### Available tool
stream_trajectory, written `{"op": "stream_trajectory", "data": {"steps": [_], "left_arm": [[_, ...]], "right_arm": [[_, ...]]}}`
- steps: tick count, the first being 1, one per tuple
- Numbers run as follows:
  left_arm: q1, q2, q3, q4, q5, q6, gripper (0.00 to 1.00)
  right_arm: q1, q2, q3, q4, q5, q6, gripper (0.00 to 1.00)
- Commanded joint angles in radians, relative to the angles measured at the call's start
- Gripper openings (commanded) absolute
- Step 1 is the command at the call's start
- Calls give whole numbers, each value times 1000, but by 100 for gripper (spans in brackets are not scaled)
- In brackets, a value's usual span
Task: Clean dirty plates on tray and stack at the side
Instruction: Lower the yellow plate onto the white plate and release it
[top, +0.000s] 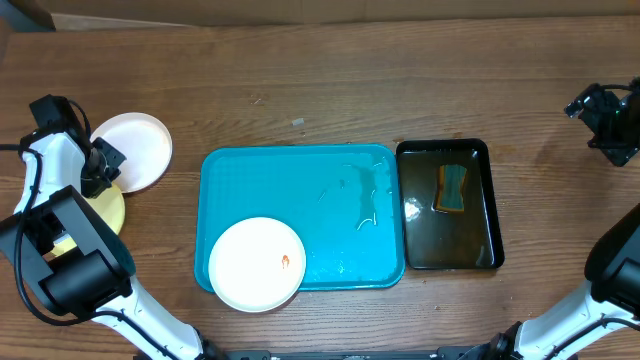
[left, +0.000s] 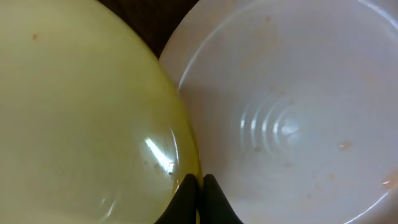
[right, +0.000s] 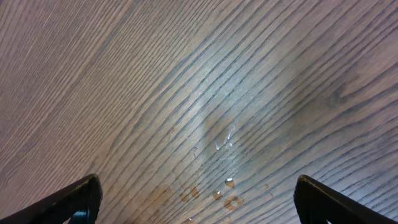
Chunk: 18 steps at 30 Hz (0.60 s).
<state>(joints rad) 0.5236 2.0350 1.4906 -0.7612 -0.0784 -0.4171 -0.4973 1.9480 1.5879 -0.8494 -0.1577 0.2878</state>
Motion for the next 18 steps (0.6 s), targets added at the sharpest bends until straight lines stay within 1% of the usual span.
{"op": "stream_trajectory", "data": {"steps": [1, 7, 18], "left_arm": [[-15, 5, 17, 32, 94, -9, 4], [-63, 5, 17, 108, 105, -6, 4], [-190, 5, 17, 273, 87, -5, 4]], "right_arm": [[-4, -24, 17, 4, 0, 5, 100], [-4, -24, 17, 4, 0, 5, 100], [-4, -24, 17, 4, 0, 5, 100]]}}
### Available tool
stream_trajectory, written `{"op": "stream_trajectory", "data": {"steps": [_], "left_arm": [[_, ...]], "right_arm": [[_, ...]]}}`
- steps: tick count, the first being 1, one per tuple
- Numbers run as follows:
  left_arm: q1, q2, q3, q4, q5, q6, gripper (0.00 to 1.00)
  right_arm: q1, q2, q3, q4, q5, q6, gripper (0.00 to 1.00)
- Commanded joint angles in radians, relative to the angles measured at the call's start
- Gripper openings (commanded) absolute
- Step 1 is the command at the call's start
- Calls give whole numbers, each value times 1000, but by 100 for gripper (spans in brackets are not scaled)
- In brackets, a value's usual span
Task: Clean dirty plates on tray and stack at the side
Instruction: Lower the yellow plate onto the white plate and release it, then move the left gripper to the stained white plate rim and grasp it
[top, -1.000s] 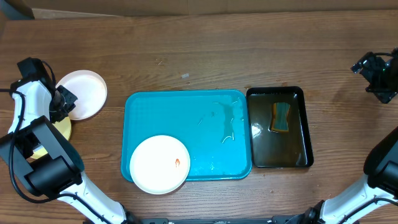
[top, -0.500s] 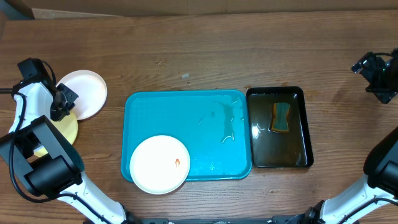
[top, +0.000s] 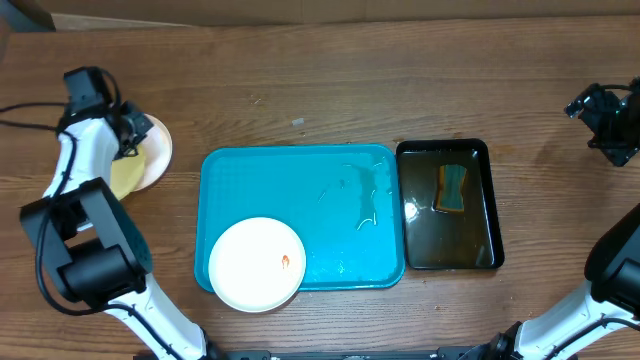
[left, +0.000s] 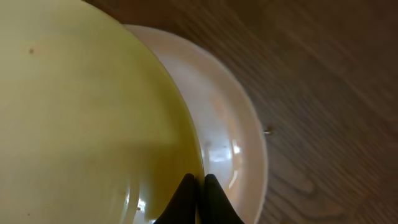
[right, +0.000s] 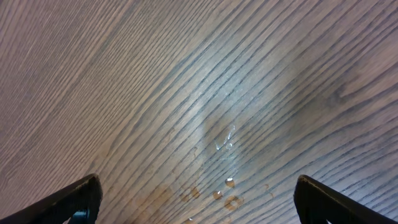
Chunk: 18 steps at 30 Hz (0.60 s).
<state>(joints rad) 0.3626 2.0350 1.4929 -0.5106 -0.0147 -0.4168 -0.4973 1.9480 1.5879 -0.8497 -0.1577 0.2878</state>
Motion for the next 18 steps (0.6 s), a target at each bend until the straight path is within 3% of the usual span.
{"op": "stream_trajectory", "data": {"steps": [1, 4, 7, 11, 12, 15, 18], "left_arm": [[-41, 5, 14, 35, 6, -6, 4], [-68, 5, 14, 64, -21, -5, 5], [-85, 5, 14, 82, -17, -2, 15], [-100, 1, 19, 68, 2, 25, 57], [-101, -3, 23, 50, 13, 27, 62], [-101, -32, 60, -53, 59, 27, 68], [-103, -98, 111, -234, 106, 27, 64]], "right_arm": [[-4, -24, 17, 4, 0, 5, 100], [-4, -24, 17, 4, 0, 5, 100], [-4, -24, 17, 4, 0, 5, 100], [-4, -24, 17, 4, 0, 5, 100], [-4, -24, 17, 4, 0, 5, 100], [-4, -24, 17, 4, 0, 5, 100], [-4, -24, 17, 4, 0, 5, 100]]}}
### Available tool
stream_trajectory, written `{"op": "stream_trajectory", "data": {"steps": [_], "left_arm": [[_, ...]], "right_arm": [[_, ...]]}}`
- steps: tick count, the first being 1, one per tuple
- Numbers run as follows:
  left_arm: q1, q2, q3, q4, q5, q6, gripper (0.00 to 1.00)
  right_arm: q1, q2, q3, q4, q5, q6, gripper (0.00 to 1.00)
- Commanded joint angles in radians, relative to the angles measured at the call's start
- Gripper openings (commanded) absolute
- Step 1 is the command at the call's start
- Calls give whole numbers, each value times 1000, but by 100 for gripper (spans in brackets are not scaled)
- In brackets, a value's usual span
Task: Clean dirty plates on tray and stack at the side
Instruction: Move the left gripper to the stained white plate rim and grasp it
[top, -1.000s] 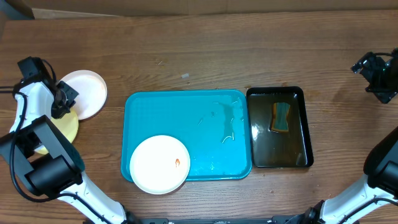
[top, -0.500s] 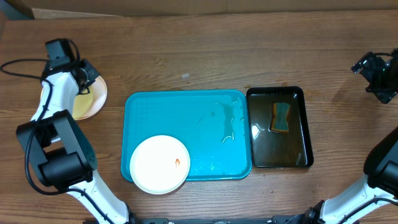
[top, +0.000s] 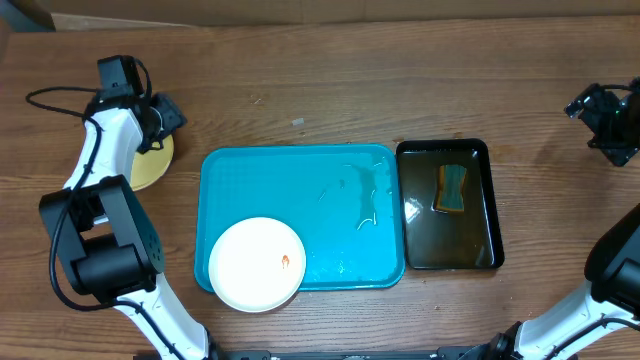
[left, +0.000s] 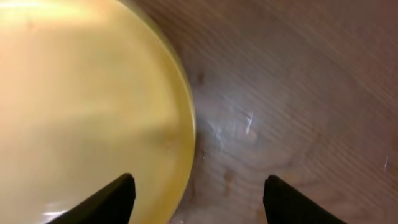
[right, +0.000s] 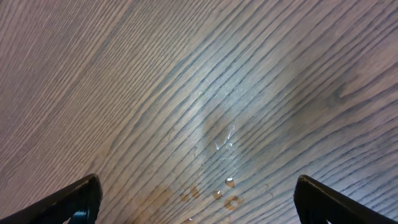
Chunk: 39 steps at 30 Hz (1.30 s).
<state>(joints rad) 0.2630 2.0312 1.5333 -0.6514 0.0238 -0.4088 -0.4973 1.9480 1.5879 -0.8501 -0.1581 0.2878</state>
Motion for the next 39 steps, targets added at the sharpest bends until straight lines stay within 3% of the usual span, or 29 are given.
{"op": "stream_trajectory", "data": {"steps": [1, 6, 12, 20, 31, 39], "left_arm": [[-5, -114, 74, -134, 80, 17, 61], [-55, -235, 71, -443, 97, -44, 60], [-175, -262, 19, -652, 89, -39, 53], [-311, -262, -170, -645, 40, -37, 51], [-297, -262, -304, -614, -5, -24, 51], [-209, -265, -322, -597, 16, 21, 52]], "right_arm": [[-4, -24, 17, 5, 0, 5, 100], [-4, -24, 17, 5, 0, 5, 100], [-4, -24, 17, 5, 0, 5, 100], [-4, -24, 17, 5, 0, 5, 100], [-4, -24, 17, 5, 0, 5, 100], [-4, -24, 17, 5, 0, 5, 100]]}}
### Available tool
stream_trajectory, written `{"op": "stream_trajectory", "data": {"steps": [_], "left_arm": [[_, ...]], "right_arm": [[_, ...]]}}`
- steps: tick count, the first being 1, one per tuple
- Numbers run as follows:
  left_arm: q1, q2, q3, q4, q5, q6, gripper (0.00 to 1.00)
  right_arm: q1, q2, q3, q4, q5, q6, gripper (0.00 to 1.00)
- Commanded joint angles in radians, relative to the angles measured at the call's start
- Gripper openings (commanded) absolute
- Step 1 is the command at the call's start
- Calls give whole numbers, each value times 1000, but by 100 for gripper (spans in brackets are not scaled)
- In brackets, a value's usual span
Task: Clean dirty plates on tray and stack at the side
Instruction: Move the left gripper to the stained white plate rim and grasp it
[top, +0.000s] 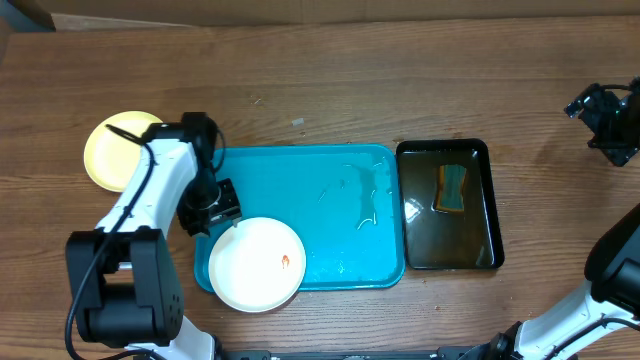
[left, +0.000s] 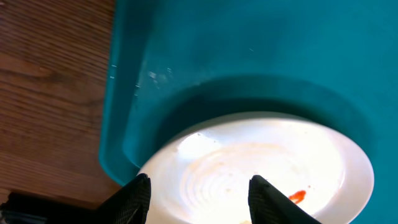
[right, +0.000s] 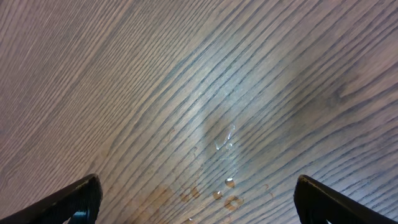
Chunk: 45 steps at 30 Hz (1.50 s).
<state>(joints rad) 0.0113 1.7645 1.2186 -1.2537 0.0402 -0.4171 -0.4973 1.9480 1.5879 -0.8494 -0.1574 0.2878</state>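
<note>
A white plate (top: 256, 264) with a red smear lies in the near left corner of the blue tray (top: 330, 200). In the left wrist view the same plate (left: 261, 168) fills the lower frame. My left gripper (top: 215, 208) hangs open over the tray's left edge, just above the plate's rim, nothing between its fingers (left: 137, 199). A yellow plate (top: 115, 150) sits on the table at far left, covering what lies beneath it. My right gripper (top: 608, 122) is open at the far right edge, over bare wood (right: 199, 112).
A black basin (top: 450, 205) of dark water with a sponge (top: 452, 188) stands right of the tray. Water droplets lie on the tray's right part and on the wood under the right gripper.
My left gripper has moved from beside the yellow plate at far left to the tray's left edge, above the white plate. It is still open. The right arm has not moved.
My left gripper was shut on the yellow plate's rim beside a white plate at far left. Then the yellow plate lay partly over that white plate. Then the gripper was open, the yellow plate resting on top. Now the gripper is open over the tray's white plate.
</note>
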Motion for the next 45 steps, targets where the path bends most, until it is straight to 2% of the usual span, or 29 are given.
{"op": "stream_trajectory", "data": {"steps": [1, 4, 9, 32, 34, 42, 45], "left_arm": [[55, 2, -11, 10, 5, 29, 53], [82, 2, -45, 44, 23, 29, 53], [87, 2, -126, 102, 111, 101, 52], [86, 2, -249, 161, 123, 103, 48], [86, 2, -248, 170, 138, 103, 44], [85, 2, -249, 195, 145, 98, 17], [85, 2, -248, 212, 151, 88, 14]], "right_arm": [[-4, -24, 17, 4, 0, 5, 100], [-4, -24, 17, 4, 0, 5, 100], [-4, -24, 17, 4, 0, 5, 100], [-4, -24, 17, 4, 0, 5, 100], [-4, -24, 17, 4, 0, 5, 100], [-4, -24, 17, 4, 0, 5, 100], [-4, -24, 17, 4, 0, 5, 100]]}}
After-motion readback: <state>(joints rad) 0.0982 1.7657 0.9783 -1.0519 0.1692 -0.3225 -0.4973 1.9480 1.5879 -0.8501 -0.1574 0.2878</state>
